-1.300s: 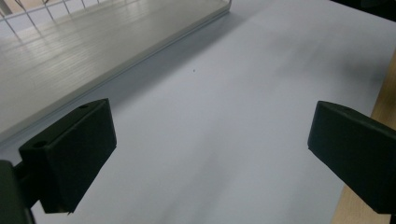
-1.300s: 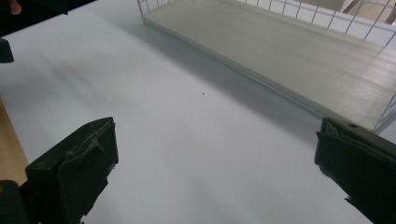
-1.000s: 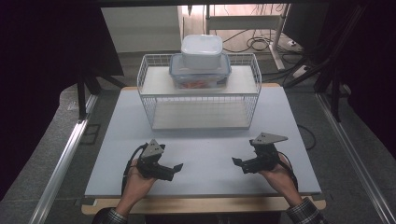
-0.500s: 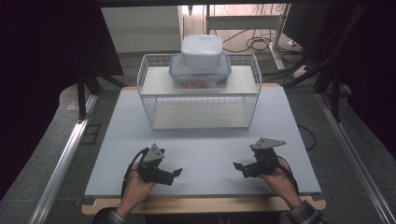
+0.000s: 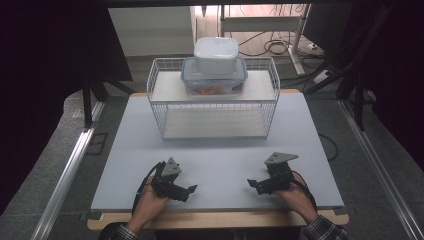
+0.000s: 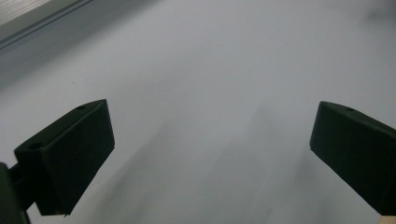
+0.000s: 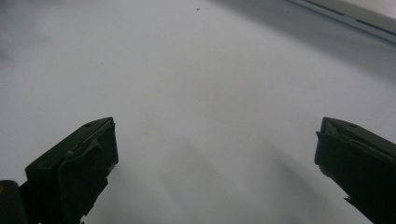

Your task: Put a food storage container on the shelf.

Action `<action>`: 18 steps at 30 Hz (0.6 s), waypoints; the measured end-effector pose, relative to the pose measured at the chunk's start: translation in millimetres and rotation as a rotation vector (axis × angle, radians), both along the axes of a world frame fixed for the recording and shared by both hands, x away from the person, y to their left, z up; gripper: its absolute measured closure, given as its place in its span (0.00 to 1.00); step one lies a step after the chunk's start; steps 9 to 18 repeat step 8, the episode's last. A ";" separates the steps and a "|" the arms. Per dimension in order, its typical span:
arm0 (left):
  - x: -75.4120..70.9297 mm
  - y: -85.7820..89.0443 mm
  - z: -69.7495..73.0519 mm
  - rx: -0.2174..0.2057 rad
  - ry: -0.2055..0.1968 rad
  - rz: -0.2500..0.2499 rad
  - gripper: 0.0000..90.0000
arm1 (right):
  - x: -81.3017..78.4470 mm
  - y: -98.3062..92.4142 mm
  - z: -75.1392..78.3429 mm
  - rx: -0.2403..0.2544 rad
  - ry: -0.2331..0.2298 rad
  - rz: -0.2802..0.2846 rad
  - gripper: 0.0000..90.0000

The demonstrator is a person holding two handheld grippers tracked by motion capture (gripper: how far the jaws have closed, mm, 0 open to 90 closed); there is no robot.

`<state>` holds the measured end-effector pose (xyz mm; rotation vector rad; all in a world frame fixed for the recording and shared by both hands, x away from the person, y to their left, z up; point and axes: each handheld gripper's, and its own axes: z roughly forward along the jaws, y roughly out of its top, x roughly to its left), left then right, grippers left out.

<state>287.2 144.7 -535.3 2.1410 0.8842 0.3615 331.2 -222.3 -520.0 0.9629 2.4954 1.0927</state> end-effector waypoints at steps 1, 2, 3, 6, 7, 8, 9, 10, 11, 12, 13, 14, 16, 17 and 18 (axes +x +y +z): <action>0.3 -0.6 -0.8 0.003 0.002 -0.003 0.00 | 0.0 0.7 -1.2 -0.007 -0.001 0.004 0.00; 0.5 -1.2 -1.7 0.006 0.005 -0.005 0.00 | -0.2 1.6 -2.3 -0.010 0.002 0.006 0.00; 0.8 -1.8 -2.5 0.009 0.008 -0.007 0.00 | -0.3 2.1 -3.0 -0.015 0.003 0.008 0.00; 1.5 -3.1 -3.8 0.017 0.011 -0.010 0.00 | -0.3 2.9 -4.1 -0.023 0.003 0.007 0.00; 1.8 -3.2 -3.7 0.017 0.012 -0.010 0.00 | -0.1 2.6 -4.3 -0.026 0.001 0.008 0.00; 2.1 -3.1 -3.5 0.015 0.012 -0.009 0.00 | 0.2 2.5 -4.6 -0.027 0.002 0.007 0.00; 2.1 -3.1 -3.5 0.015 0.012 -0.009 0.00 | 0.2 2.5 -4.6 -0.027 0.002 0.007 0.00; 2.1 -3.1 -3.5 0.015 0.012 -0.009 0.00 | 0.2 2.5 -4.6 -0.027 0.002 0.007 0.00; 2.1 -3.1 -3.5 0.015 0.012 -0.009 0.00 | 0.2 2.5 -4.6 -0.027 0.002 0.007 0.00; 2.1 -3.1 -3.5 0.015 0.012 -0.009 0.00 | 0.2 2.5 -4.6 -0.027 0.002 0.007 0.00; 2.1 -3.1 -3.5 0.015 0.012 -0.009 0.00 | 0.2 2.5 -4.6 -0.027 0.002 0.007 0.00; 2.1 -3.1 -3.5 0.015 0.012 -0.009 0.00 | 0.2 2.5 -4.6 -0.027 0.002 0.007 0.00; 2.1 -3.1 -3.5 0.015 0.012 -0.009 0.00 | 0.2 2.5 -4.6 -0.027 0.002 0.007 0.00; 2.1 -3.1 -3.5 0.015 0.012 -0.009 0.00 | 0.2 2.5 -4.6 -0.027 0.002 0.007 0.00; 2.1 -3.1 -3.5 0.015 0.012 -0.009 0.00 | 0.2 2.5 -4.6 -0.027 0.002 0.007 0.00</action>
